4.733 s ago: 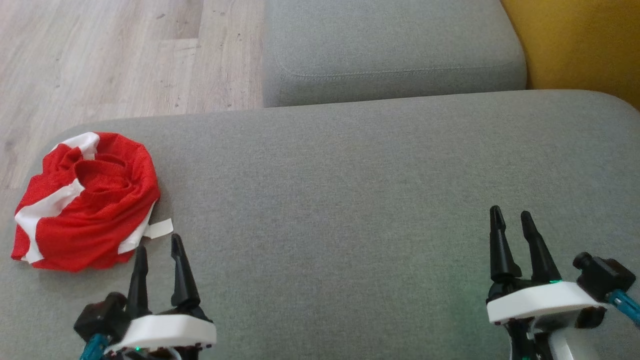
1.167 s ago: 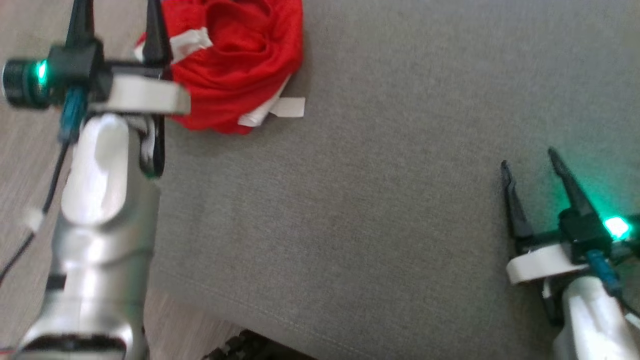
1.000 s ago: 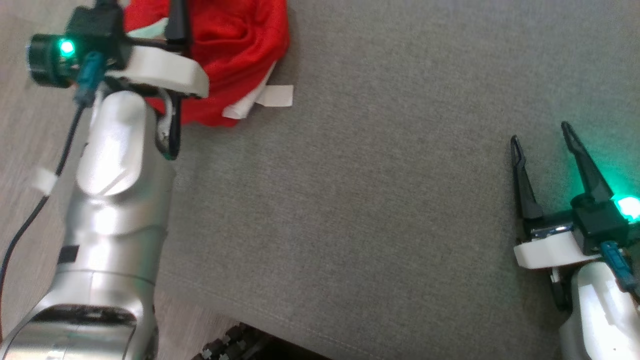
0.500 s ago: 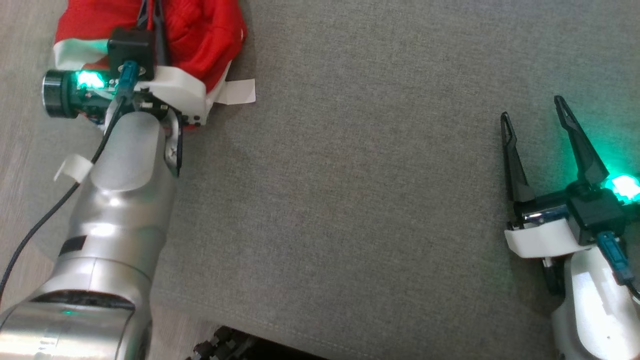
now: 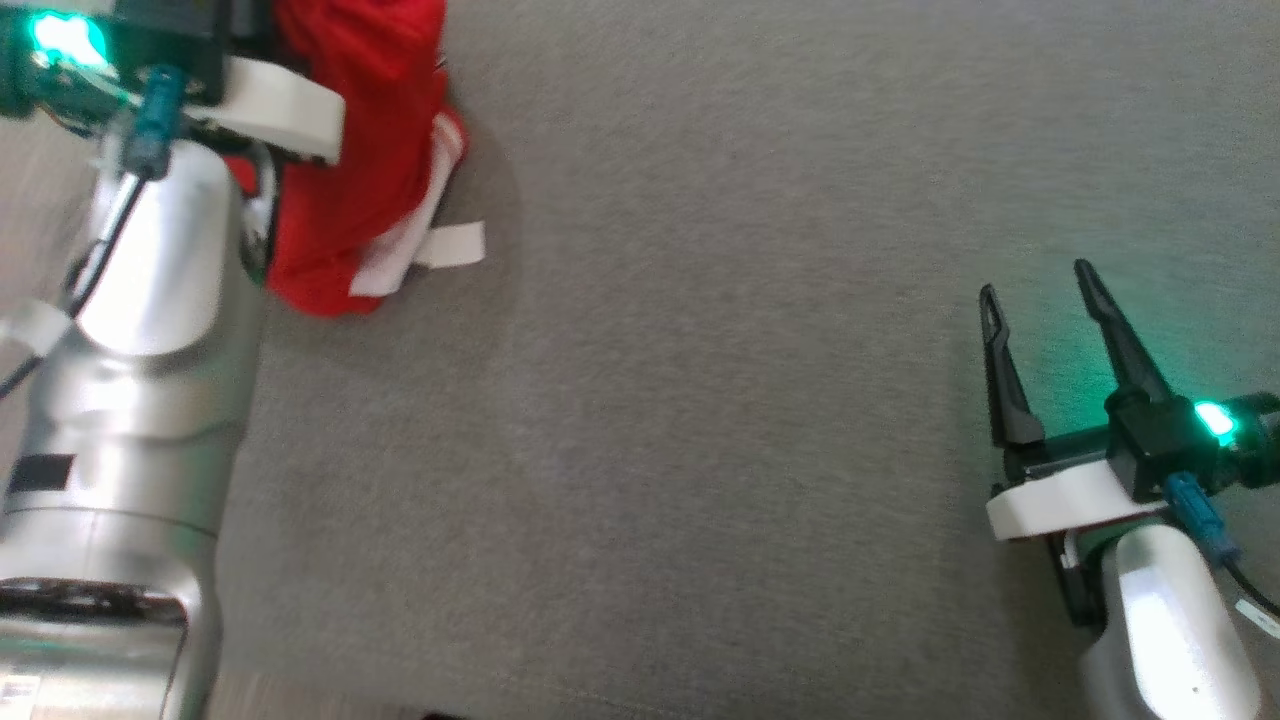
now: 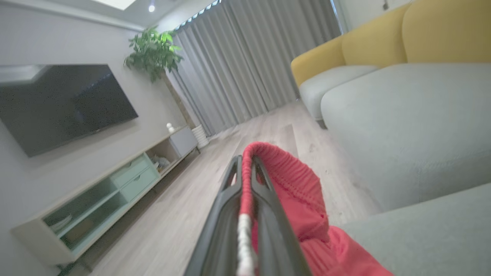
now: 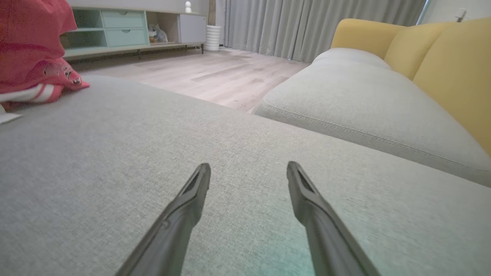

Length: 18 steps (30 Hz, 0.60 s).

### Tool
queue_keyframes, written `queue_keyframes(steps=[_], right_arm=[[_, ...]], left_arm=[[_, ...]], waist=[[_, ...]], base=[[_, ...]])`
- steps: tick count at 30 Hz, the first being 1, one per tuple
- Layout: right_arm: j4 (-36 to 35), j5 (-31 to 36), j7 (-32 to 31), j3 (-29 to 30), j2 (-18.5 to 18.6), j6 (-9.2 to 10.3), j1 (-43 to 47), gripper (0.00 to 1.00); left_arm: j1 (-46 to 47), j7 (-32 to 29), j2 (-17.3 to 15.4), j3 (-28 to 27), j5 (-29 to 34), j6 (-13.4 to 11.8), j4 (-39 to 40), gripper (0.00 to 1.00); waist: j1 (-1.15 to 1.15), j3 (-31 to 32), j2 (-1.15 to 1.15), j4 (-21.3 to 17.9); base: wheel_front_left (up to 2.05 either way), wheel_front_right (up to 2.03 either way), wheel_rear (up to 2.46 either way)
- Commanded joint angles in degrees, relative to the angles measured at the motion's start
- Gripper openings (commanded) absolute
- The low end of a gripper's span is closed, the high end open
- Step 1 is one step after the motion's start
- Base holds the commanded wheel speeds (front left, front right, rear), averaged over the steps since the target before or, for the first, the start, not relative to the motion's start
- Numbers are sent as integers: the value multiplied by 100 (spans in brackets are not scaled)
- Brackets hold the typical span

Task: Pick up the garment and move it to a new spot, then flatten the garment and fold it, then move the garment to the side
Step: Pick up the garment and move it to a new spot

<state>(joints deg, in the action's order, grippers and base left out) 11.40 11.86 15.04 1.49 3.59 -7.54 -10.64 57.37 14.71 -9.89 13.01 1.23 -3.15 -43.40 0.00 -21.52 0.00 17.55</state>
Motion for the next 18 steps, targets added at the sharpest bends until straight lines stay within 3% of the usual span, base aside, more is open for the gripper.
queue_keyframes(steps=[1, 4, 11, 18], right_arm=[[-137, -298, -4, -231, -67, 5, 64, 100], [-131, -558, -4, -306, -68, 5, 105, 100], [-136, -1135, -4, -558, -70, 5, 217, 100], [-251, -1497, -4, -722, -70, 5, 232, 100]], left_arm=[[286, -39, -345, -34, 91, 117, 449, 0], [324, -194, -385, 52, 86, 284, 819, 0], [388, -993, -264, 370, -160, 798, 2170, 0], [378, -1379, 31, 608, -833, 995, 2801, 0]], waist=[[0, 597, 0, -643], [0, 810, 0, -963], [0, 1256, 0, -2165], [0, 1274, 0, -3136]], base=[[0, 0, 0], [0, 0, 0], [0, 0, 0], [0, 0, 0]])
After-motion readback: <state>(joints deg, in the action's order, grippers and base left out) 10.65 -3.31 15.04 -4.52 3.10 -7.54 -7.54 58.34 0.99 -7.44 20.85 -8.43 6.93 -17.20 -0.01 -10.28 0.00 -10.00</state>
